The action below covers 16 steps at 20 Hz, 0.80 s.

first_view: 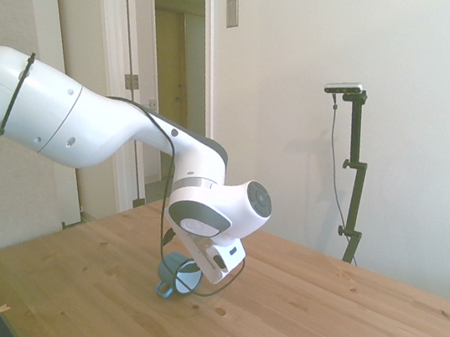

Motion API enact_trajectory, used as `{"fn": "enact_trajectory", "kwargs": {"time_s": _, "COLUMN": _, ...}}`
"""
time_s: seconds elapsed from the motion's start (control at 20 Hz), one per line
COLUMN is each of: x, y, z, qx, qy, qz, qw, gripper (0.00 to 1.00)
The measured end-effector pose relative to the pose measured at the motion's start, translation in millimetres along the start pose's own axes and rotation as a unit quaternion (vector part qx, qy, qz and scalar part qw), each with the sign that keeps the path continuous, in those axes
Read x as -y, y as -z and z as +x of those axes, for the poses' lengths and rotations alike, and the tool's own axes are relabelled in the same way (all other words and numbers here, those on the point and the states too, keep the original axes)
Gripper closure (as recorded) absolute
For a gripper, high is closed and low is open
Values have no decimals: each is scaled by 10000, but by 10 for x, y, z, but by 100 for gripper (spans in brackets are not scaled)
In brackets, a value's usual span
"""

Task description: Flip the mug upright

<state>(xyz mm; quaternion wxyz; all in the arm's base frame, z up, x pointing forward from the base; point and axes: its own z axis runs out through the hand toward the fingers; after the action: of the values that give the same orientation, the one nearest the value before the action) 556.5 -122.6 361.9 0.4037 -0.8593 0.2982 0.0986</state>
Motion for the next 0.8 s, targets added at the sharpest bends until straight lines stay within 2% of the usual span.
{"fn": "enact_trajectory", "kwargs": {"time_s": 0.8, "x": 22, "y": 19, "z": 38, "qx": 50, "qy": 90, "qz": 39, "qw": 9999, "gripper": 100}}
